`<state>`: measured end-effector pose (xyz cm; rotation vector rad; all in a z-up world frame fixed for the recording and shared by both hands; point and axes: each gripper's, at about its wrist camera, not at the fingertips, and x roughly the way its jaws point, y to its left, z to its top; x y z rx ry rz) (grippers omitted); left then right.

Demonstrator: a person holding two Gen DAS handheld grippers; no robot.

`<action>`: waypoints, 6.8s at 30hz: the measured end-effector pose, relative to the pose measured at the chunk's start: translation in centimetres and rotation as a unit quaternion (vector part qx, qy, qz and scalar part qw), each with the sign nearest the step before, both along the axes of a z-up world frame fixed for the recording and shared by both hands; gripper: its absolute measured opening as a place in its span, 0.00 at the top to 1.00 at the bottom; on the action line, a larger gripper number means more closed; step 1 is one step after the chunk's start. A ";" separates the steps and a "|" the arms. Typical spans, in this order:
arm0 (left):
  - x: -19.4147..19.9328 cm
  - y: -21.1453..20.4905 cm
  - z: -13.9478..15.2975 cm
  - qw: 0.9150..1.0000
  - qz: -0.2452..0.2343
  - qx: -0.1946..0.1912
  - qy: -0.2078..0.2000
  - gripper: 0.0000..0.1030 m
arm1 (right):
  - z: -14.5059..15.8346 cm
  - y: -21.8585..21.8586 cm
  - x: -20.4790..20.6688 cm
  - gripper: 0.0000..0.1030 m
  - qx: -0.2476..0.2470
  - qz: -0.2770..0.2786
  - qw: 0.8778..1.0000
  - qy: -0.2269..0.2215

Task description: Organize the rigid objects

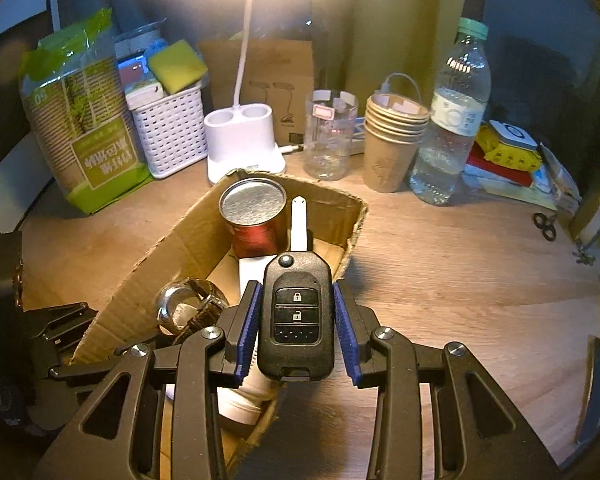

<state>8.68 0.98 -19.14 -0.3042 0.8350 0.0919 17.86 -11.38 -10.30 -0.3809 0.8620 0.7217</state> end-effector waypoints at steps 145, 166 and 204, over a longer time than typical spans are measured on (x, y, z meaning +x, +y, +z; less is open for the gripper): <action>-6.4 -7.8 23.5 0.967 -0.072 0.133 -0.207 0.09 | 16.3 -18.0 -13.4 0.24 0.104 -0.201 0.951 -0.211; -5.6 -6.6 23.3 0.969 -0.064 0.119 -0.207 0.09 | 16.2 -17.0 -12.3 0.24 0.090 -0.192 0.955 -0.205; -6.4 -6.8 23.7 0.967 -0.067 0.121 -0.215 0.09 | 15.9 -17.6 -12.5 0.24 0.093 -0.194 0.955 -0.206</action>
